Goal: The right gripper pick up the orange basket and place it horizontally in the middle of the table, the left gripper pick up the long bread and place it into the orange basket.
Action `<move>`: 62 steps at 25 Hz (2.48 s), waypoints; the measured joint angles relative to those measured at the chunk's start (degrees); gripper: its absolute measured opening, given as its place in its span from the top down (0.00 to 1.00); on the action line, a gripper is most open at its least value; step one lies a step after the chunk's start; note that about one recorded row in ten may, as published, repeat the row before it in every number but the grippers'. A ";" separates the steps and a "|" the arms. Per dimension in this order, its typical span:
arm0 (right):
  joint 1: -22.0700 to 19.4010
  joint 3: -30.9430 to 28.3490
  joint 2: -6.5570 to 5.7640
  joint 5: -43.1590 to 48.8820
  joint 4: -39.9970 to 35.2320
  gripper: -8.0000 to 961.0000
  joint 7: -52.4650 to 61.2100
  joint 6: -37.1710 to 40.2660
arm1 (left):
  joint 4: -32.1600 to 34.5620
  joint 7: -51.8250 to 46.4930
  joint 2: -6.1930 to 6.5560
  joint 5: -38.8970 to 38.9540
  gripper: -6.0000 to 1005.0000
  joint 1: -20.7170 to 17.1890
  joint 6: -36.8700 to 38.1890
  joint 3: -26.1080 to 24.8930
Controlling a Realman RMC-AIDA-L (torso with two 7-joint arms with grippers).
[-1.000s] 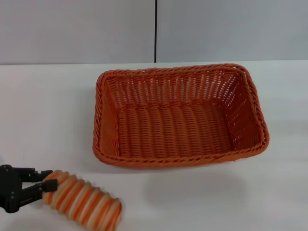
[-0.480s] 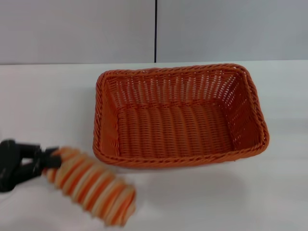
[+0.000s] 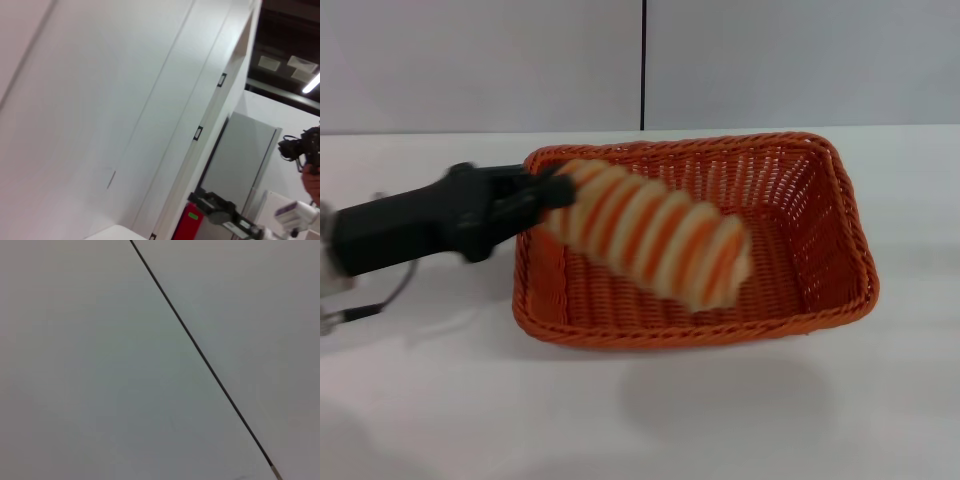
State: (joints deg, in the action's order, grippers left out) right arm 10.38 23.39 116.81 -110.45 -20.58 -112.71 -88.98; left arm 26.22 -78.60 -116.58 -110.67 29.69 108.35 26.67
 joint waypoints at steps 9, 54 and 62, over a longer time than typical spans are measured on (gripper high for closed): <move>0.96 -0.09 0.19 0.18 0.64 0.46 0.08 0.05 | -7.63 2.55 -1.86 1.47 0.86 4.26 -10.91 2.06; 4.94 -14.43 1.92 -0.12 4.64 0.46 -11.40 -0.33 | -24.76 49.87 -1.89 47.46 0.14 -14.98 0.27 -14.93; 4.92 -17.18 2.03 -0.12 5.95 0.46 -12.49 -0.75 | -25.54 49.83 -1.89 47.49 0.14 -15.27 0.46 -16.20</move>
State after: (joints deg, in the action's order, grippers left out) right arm 15.30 6.20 118.85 -110.57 -14.62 -125.21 -89.73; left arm 0.69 -28.77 -118.48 -63.18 14.42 108.81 10.47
